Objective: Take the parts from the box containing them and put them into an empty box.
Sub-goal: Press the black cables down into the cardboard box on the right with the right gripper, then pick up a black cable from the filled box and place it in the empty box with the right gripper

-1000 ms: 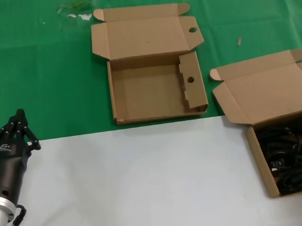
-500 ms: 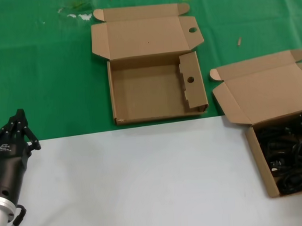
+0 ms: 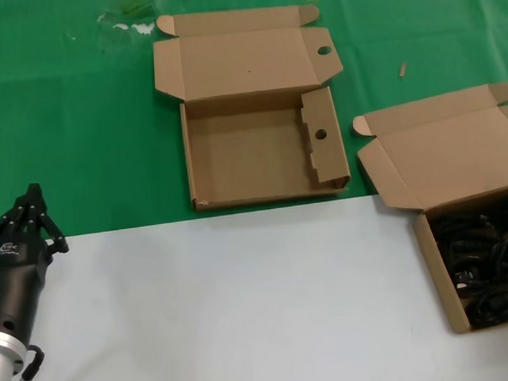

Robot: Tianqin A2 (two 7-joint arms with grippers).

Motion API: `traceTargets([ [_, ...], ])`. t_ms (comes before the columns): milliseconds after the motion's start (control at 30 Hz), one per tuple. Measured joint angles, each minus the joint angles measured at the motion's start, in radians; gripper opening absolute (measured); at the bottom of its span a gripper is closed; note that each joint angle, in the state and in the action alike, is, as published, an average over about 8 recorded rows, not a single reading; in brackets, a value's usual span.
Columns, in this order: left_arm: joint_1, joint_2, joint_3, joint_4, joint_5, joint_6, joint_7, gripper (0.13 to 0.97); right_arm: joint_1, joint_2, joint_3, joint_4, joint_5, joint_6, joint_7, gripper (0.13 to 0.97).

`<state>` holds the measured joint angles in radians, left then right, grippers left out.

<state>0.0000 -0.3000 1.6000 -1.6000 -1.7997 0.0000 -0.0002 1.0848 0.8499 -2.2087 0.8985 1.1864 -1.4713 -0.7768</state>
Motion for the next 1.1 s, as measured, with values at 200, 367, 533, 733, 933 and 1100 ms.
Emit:
traceTargets([
  [200, 0.000, 0.000, 0.000, 0.000, 0.000, 0.000, 0.000, 0.140, -0.004, -0.010, 0.000, -0.020, 0.006, 0.010, -0.014, 0.353],
  [367, 0.000, 0.000, 0.000, 0.000, 0.000, 0.000, 0.000, 0.140, -0.005, -0.019, -0.001, -0.042, 0.009, 0.020, -0.029, 0.295],
  [533, 0.000, 0.000, 0.000, 0.000, 0.000, 0.000, 0.000, 0.140, 0.002, -0.021, -0.005, -0.052, 0.006, 0.018, -0.029, 0.237],
  [733, 0.000, 0.000, 0.000, 0.000, 0.000, 0.000, 0.000, 0.140, 0.018, -0.012, -0.010, -0.039, -0.007, 0.000, -0.003, 0.237],
  [933, 0.000, 0.000, 0.000, 0.000, 0.000, 0.000, 0.000, 0.140, 0.038, 0.005, -0.009, 0.014, -0.016, -0.038, 0.061, 0.237],
  [1100, 0.000, 0.000, 0.000, 0.000, 0.000, 0.000, 0.000, 0.140, 0.062, 0.016, -0.001, 0.085, -0.010, -0.070, 0.148, 0.237],
])
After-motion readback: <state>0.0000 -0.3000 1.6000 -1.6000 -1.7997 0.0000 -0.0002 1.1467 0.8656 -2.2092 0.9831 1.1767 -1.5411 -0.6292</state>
